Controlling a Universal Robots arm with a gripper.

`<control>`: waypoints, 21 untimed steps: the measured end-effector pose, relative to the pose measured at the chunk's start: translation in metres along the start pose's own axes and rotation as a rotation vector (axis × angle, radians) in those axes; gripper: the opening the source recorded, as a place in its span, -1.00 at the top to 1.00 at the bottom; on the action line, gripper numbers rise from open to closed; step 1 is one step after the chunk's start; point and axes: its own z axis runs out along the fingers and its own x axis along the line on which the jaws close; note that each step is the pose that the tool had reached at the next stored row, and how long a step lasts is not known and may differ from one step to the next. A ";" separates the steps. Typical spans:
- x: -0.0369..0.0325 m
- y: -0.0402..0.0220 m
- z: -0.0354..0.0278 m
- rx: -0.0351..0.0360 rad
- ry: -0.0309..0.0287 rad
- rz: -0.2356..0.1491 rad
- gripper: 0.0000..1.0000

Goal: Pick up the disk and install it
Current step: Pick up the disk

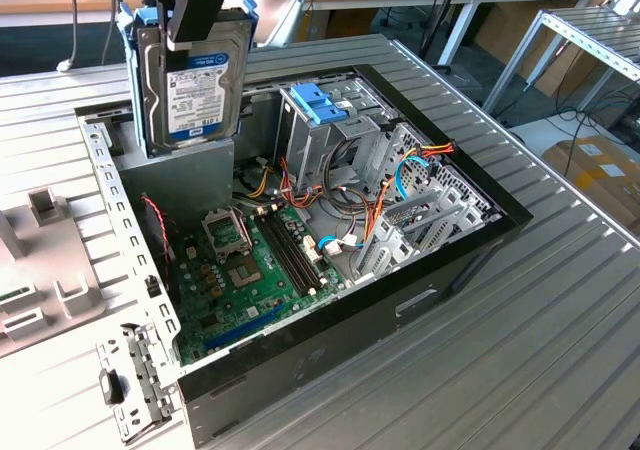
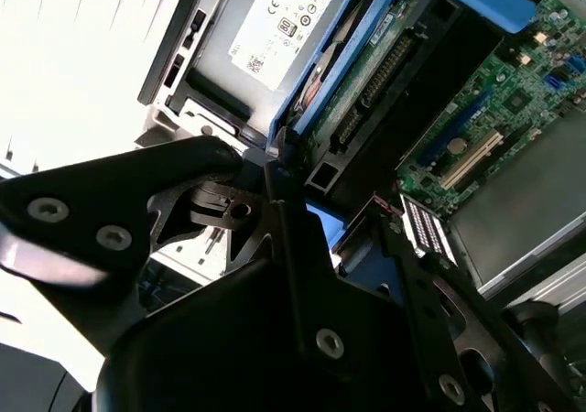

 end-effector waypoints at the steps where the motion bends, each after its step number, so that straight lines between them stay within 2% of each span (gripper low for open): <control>1: 0.0024 -0.0010 -0.0003 -0.0001 0.0001 0.000 0.26; 2: 0.0063 -0.0029 -0.0006 0.0000 0.0000 0.000 0.26; 4: 0.0240 -0.0107 -0.0023 0.0000 0.0000 0.000 0.26; 21: 0.0392 -0.0164 -0.0035 -0.0001 0.0000 0.000 0.26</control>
